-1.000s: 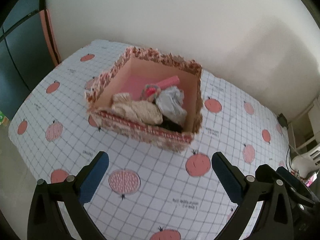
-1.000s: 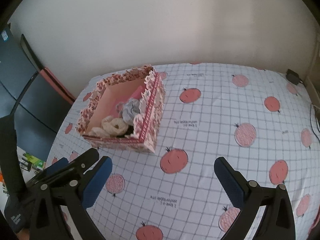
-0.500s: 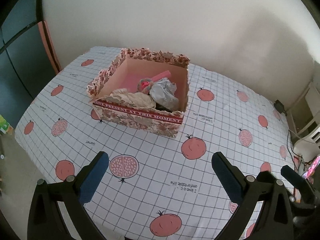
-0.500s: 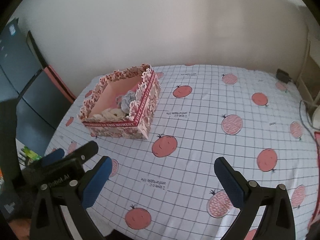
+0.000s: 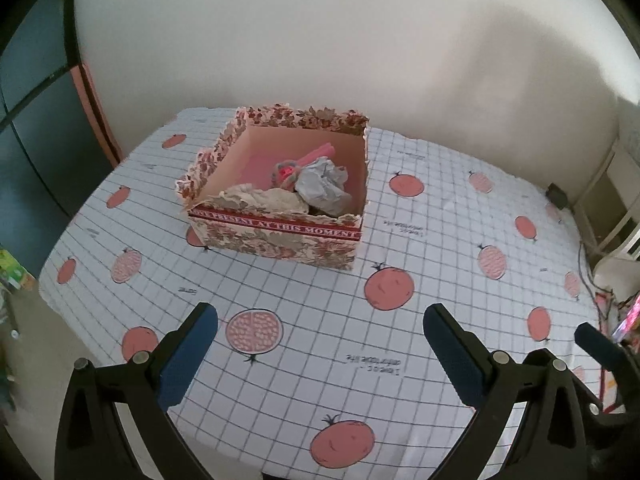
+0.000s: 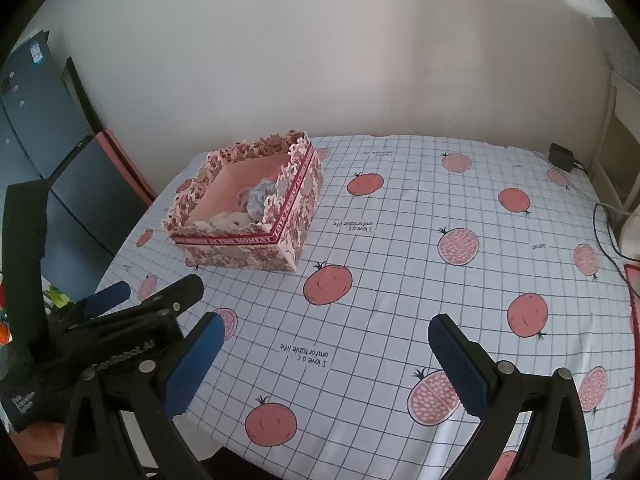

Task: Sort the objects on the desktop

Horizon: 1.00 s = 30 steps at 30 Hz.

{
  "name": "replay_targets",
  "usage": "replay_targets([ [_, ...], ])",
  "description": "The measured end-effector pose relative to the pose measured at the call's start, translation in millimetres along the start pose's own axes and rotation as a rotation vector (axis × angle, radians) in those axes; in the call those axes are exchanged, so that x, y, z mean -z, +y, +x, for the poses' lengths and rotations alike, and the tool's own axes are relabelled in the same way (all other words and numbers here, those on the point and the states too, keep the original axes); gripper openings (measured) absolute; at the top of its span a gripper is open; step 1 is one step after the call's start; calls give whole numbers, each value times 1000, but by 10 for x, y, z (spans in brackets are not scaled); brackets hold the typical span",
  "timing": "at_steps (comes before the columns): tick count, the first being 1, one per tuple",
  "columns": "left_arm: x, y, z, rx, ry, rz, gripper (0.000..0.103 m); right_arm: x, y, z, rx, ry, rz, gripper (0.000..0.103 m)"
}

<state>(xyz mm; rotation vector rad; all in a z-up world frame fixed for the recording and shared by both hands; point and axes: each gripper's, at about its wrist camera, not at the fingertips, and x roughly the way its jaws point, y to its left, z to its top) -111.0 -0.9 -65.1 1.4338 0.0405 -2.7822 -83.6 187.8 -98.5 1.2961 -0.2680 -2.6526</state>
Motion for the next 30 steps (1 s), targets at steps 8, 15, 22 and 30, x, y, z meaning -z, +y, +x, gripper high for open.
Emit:
replay_targets([
  [8, 2, 35, -2, -32, -24, 15, 102, -2, 42, 37, -2, 5, -13, 103],
  [15, 10, 74, 29, -37, -22, 9, 102, 0, 93, 82, 8, 15, -28, 103],
  [22, 24, 116, 21, -34, -28, -9, 102, -5, 131, 82, 6, 7, -36, 103],
  [30, 30, 193, 26, -21, -26, -37, 102, -23, 181, 83, 2, 1, -46, 103],
])
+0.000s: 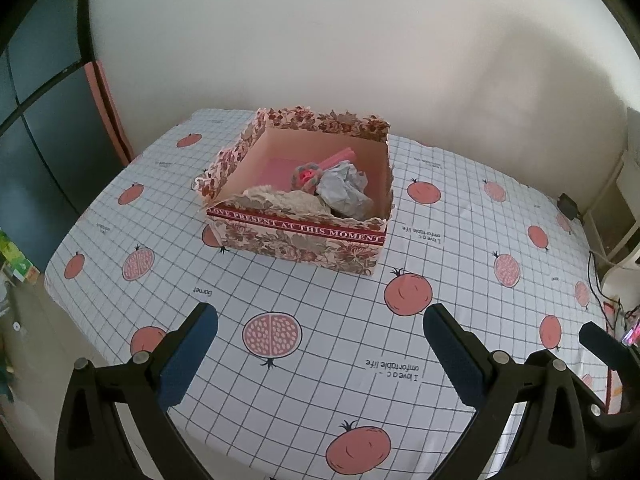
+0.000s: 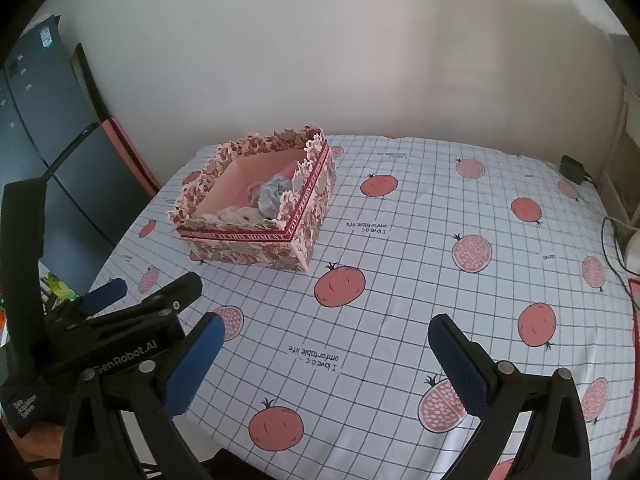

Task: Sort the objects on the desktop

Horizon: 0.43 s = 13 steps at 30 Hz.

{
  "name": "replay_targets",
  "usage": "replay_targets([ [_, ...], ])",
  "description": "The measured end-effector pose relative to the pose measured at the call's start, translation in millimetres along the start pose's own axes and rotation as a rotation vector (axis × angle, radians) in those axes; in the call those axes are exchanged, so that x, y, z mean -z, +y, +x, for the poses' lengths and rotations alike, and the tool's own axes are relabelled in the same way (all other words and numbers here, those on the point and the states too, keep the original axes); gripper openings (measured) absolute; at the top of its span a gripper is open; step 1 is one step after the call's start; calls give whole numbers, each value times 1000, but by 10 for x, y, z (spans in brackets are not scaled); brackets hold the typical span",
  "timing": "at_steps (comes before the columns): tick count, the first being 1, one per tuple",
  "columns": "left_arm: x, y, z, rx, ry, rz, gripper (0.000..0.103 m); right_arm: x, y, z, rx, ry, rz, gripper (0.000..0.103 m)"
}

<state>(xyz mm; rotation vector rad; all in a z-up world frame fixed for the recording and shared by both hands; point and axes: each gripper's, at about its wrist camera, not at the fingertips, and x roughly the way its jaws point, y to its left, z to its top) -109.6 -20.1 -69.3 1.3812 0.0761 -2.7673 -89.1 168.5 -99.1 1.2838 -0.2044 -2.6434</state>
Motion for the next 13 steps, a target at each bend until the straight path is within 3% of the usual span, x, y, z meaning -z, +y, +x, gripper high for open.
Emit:
replay_targets([
  [13, -7, 71, -51, 2, -27, -16, 102, -9, 55, -36, -4, -13, -1, 103],
])
